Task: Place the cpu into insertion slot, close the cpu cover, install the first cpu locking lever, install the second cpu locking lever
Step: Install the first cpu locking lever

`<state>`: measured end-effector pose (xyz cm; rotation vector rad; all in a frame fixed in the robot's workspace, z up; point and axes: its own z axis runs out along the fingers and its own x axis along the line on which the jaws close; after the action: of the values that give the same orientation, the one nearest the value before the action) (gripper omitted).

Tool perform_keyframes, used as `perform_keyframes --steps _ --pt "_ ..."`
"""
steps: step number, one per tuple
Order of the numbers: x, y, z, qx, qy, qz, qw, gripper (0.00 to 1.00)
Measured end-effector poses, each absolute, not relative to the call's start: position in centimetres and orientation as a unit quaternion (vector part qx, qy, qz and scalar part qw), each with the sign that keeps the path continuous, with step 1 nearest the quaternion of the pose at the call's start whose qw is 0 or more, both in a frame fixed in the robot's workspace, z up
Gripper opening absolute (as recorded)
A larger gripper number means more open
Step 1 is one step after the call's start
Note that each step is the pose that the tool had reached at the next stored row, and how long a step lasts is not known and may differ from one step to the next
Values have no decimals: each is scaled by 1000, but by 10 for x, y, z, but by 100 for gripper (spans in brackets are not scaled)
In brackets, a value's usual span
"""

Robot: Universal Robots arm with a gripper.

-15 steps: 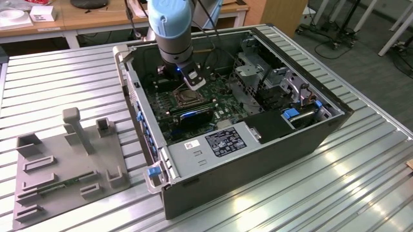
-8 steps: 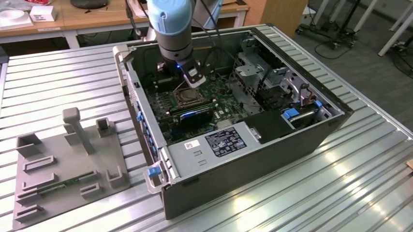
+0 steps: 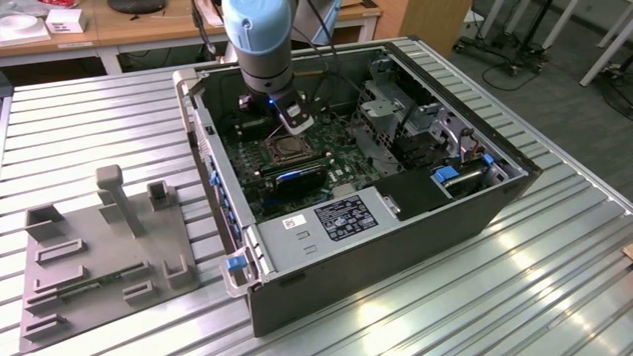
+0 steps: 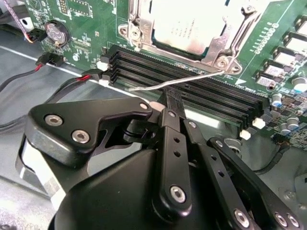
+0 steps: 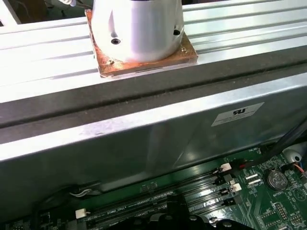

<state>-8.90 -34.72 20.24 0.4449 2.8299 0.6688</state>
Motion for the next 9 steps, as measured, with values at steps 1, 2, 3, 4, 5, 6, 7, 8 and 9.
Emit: perform_keyframes --steps 1,2,3,4,5,6,7,8,9 --pt "-89 -347 203 150 957 226 100 11" --pt "-89 -347 204 150 957 226 100 11" --pt "-89 -347 206 150 957 226 100 11" --pt "-89 -347 207 150 957 226 100 11" --pt "-89 -347 208 150 957 226 100 11" --pt "-89 -348 209 150 957 227 100 11" --pt "-89 -348 209 150 957 227 100 11" --pt "-89 -349 209 150 957 226 100 11" --pt "-89 -349 209 150 957 226 100 11"
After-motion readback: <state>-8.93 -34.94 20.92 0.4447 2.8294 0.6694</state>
